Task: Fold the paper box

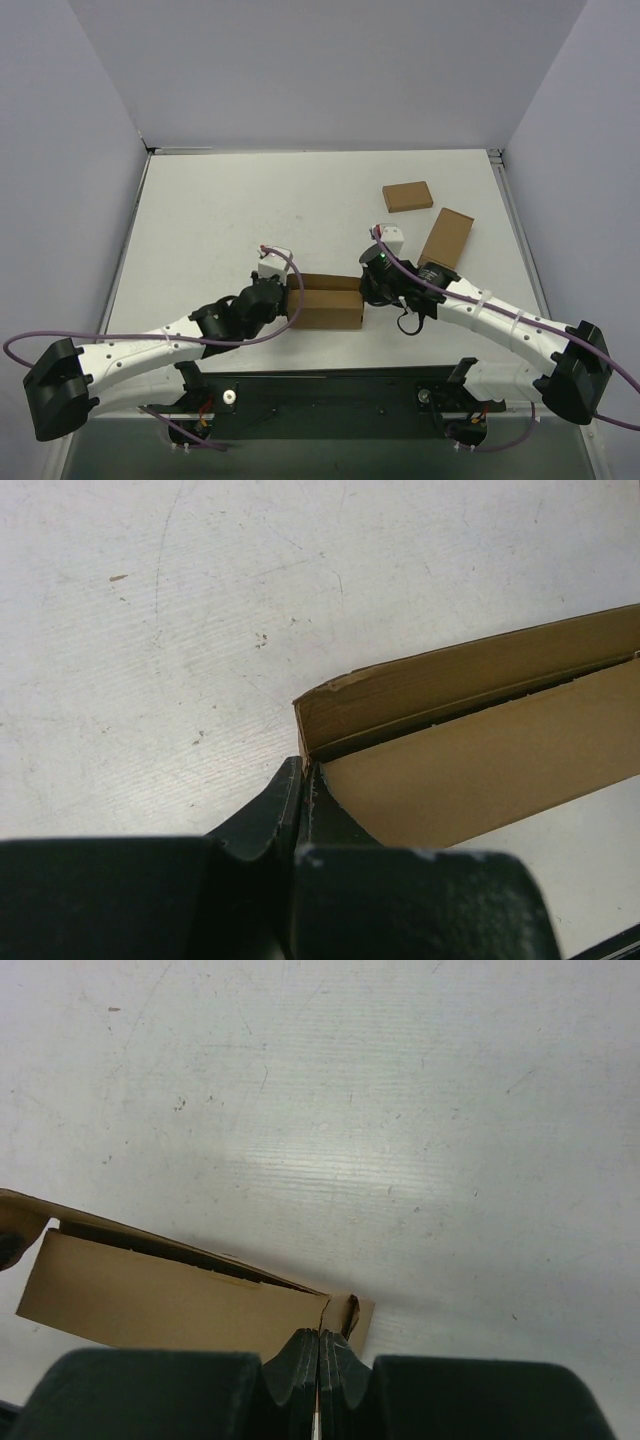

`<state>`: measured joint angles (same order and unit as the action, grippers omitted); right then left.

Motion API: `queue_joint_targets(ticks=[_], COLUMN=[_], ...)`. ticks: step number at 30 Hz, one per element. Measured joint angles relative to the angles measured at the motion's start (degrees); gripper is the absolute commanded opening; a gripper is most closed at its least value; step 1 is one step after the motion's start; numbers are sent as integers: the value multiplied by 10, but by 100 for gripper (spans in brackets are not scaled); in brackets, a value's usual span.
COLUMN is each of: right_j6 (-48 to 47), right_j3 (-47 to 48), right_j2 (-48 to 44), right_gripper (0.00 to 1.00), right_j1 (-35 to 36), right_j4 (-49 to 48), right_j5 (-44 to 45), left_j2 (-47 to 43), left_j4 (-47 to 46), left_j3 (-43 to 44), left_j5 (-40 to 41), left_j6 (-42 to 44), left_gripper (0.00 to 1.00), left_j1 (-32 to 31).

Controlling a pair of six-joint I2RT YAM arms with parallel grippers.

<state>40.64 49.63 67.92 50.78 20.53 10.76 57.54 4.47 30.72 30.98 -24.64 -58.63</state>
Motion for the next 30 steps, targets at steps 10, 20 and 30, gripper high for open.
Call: queue_joint_targets(ticks=[10,20,30], right_j6=[-11,-14,6], right_j3=[30,18,-12], right_j2=[0,0,-16], right_gripper=[0,0,0], right_j1=[4,21,44], right_j4=[17,29,6], right_j5=[10,27,64], left_j2=[-1,-1,-1], left_j4=[-20,-21,-22], left_j3=[-14,-14,-14], left_j5=[62,69,69], left_j6=[14,13,10], left_gripper=[0,0,0], left_j1=[-38,-43,-44])
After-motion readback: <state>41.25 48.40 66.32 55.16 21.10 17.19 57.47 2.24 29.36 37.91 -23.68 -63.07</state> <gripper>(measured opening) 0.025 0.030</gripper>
